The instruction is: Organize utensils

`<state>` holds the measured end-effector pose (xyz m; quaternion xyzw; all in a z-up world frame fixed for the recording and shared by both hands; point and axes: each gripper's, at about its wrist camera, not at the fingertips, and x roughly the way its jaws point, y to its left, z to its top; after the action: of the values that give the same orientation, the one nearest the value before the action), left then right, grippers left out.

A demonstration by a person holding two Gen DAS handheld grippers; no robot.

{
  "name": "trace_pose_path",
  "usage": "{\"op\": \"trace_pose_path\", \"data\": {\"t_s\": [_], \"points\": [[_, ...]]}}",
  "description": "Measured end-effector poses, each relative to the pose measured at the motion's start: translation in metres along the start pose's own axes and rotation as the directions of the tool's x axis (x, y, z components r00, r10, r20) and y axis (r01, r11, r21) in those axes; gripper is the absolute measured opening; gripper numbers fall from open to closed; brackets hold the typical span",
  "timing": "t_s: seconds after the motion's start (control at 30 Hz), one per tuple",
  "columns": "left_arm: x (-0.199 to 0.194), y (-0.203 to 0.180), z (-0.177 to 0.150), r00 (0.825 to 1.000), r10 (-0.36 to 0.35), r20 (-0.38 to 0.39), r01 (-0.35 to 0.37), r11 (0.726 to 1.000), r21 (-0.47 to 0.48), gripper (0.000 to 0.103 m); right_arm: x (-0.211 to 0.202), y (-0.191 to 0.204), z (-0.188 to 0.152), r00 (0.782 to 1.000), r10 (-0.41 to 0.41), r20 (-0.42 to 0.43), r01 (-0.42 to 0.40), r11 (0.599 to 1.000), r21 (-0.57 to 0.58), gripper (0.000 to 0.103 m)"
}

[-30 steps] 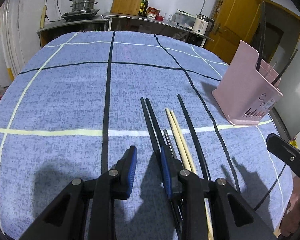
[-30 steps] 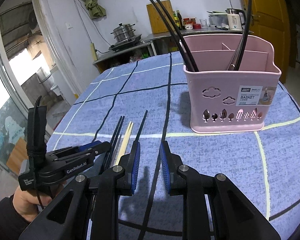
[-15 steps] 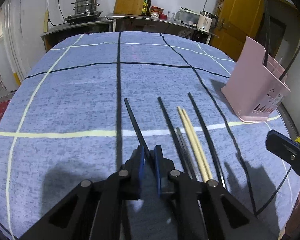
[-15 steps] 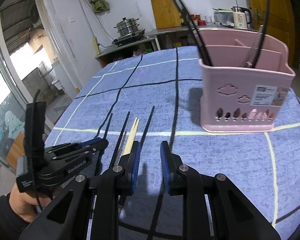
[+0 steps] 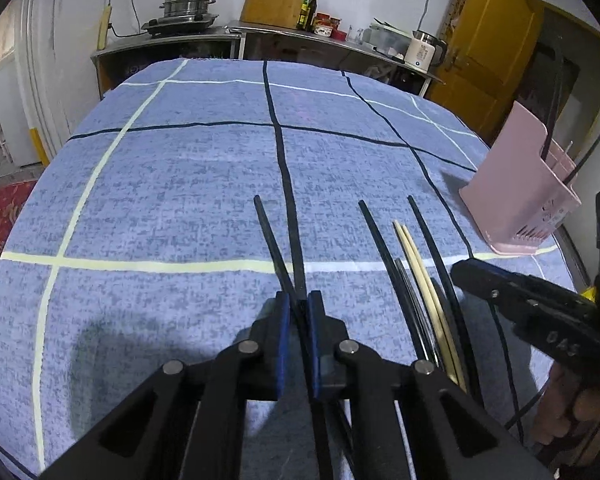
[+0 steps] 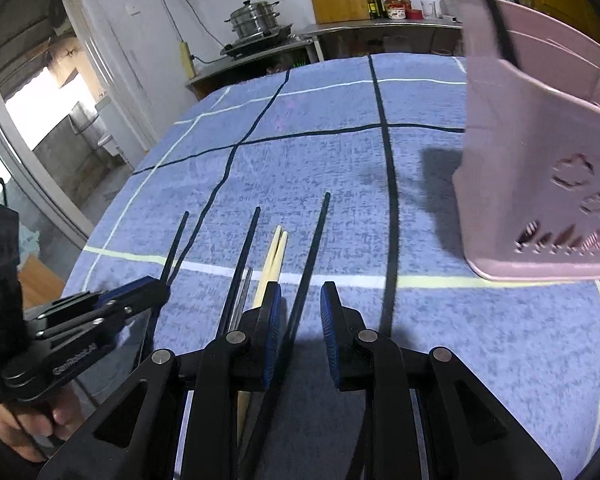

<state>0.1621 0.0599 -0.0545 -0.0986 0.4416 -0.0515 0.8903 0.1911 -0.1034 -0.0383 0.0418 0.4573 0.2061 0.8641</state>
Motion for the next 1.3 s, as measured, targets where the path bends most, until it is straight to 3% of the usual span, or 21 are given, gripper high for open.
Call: {"op": "trace_pose_path", "data": {"t_s": [0.33,0.43,0.63,0.8,1.3], "points": [[0.012,-0.002,0.011,1.000,0.020,-0.019,-0.021,0.999,-0.029,0.010,0.019,0.015,0.008,0.995,-0.092,-0.027,0.090,0.993,-0.069,0.018],[0.016,-0.004,0.016,0.999,0.037,-0.027,-0.037,0.999,-0.016,0.010,0.021,0.019,0.009,0.991,-0.128,-0.032,0.125,0.987,-0.097,0.009],[0.019,-0.012,0.020,0.997,0.076,-0.029,-0.075,0.997,0.022,0.009,0.017,0.014,0.011,0.994,-0.098,-0.044,0.095,0.993,-0.065,0.006],[0.011,-0.010,0.020,0.998,0.053,-0.020,-0.053,0.999,0.000,0.006,-0.006,0.013,0.013,0.997,-0.071,0.002,0.071,0.996,-0.059,0.005],[-0.075,-0.028,0.043,0.990,-0.031,0.141,0.025,0.999,0.044,0.006,-0.100,0.011,0.028,0.983,-0.023,0.183,0.033,0.998,-0.053,0.005]]}}
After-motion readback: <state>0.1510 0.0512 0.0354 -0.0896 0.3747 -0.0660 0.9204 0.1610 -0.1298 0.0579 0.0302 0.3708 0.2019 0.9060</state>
